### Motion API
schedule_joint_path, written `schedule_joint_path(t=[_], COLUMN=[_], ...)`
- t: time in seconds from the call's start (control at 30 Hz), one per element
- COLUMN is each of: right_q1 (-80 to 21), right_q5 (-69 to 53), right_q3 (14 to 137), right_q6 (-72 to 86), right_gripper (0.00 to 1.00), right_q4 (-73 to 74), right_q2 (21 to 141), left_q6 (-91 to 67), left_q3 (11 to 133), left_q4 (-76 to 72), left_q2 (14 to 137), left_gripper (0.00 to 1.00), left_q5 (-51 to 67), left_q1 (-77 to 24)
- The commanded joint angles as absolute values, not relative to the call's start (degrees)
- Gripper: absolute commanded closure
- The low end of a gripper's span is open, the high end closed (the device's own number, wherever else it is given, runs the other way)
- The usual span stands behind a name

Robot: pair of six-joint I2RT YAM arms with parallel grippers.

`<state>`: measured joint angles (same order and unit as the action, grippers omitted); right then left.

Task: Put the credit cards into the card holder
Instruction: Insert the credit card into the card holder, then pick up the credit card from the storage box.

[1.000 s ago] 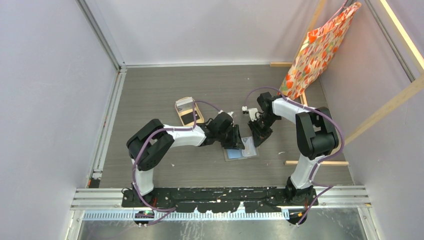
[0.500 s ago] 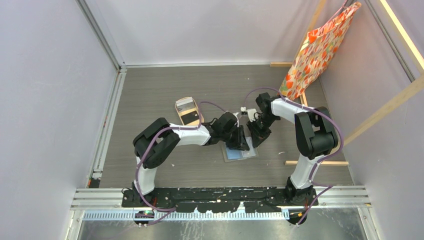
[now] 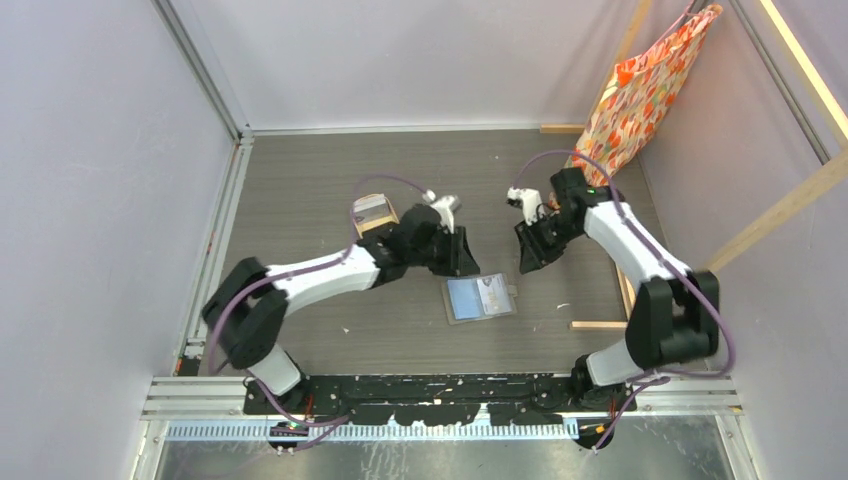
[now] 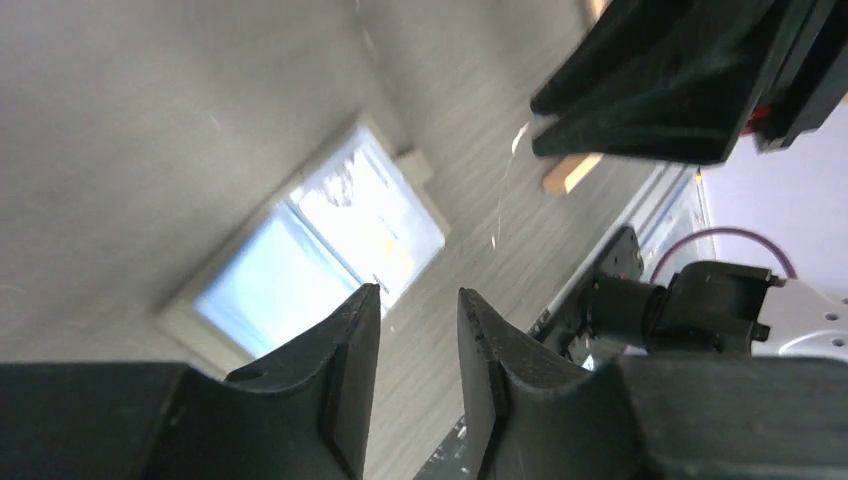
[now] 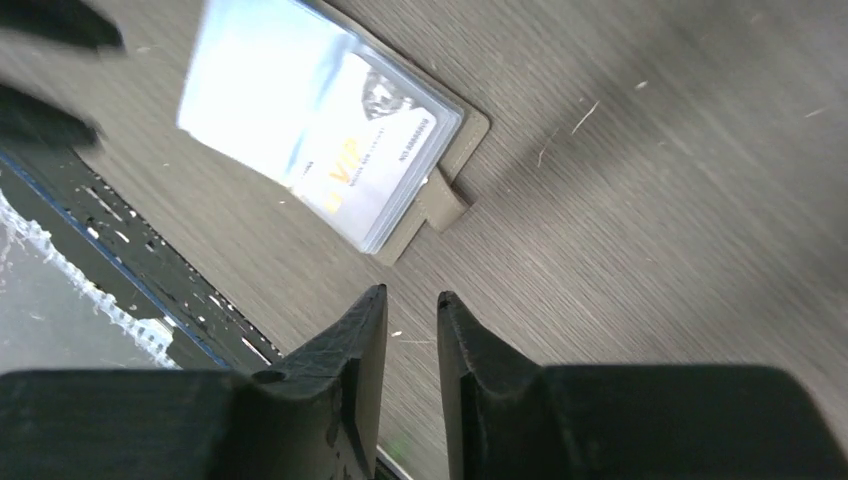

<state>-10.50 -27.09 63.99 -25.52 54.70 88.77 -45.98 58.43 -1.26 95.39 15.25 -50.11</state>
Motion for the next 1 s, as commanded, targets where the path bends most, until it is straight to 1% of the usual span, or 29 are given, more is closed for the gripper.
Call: schedule_joint_path(t=[0.0,0.03,0.07,0.1,0.2,0.23,0.27,0.37,0.47,0.57,0.67,0.77,0.83,0.97], right_q1=[-9.2,-9.3,-9.3,-9.3,-9.3,-9.3,-9.2,-8.9,-7.1,-5.8,-4.5,-3.8,-3.6,-3.1], right_q5=[-35.1,-36.1,-37.0,-38.0,-41.7,-43.1,-44.5,-47.6,-49.5,-49.6,-49.7,-50.1,-50.2,-50.1], right_q3=[66.3,67.4,69.0,71.4,76.7,78.3,79.8,81.8,78.5,77.0,77.3,77.2,77.0,77.1], right_q6=[-34.3,-35.6,-36.6,-37.7,-40.0,-40.6,-41.1,-44.8,-46.8,-47.7,-49.1,-50.3,-50.9,-51.2], right_gripper=[0.67,0.64,0.60,0.54,0.32,0.27,0.26,0.24,0.24,0.24,0.24,0.24,0.24,0.24], right_q4=[58.9,59.5,59.9,60.5,62.0,62.6,64.0,69.0,67.9,67.1,67.9,68.7,69.0,69.3], right_q2=[77.9,76.2,74.9,73.8,73.9,74.8,76.0,80.4,82.1,83.7,86.0,88.5,89.4,90.7], left_q6=[-26.3,-22.4,-18.2,-14.1,-2.8,0.6,5.1,11.3,16.0,23.7,33.9,37.3,38.9,41.7], left_q3=[61.9,62.7,63.3,63.8,65.4,66.0,67.2,73.3,80.2,86.4,96.2,105.3,107.5,108.1], left_q4=[3.8,4.5,5.1,5.3,5.1,5.0,5.1,12.7,23.0,28.9,36.6,43.8,45.7,46.8], left_q2=[84.7,83.6,82.7,81.7,80.4,80.5,80.8,84.4,91.4,99.1,106.8,112.4,113.7,114.5], left_gripper=[0.63,0.61,0.54,0.44,0.17,0.10,0.05,0.05,0.06,0.08,0.10,0.11,0.11,0.11], left_q5=[7.8,7.2,6.8,6.0,1.7,0.6,-1.1,-2.1,-5.5,-8.1,-9.4,-7.5,-5.3,-6.1], left_q1=[-46.5,-45.5,-44.3,-42.6,-39.4,-38.4,-37.3,-34.5,-32.4,-31.5,-31.0,-29.5,-28.8,-28.1])
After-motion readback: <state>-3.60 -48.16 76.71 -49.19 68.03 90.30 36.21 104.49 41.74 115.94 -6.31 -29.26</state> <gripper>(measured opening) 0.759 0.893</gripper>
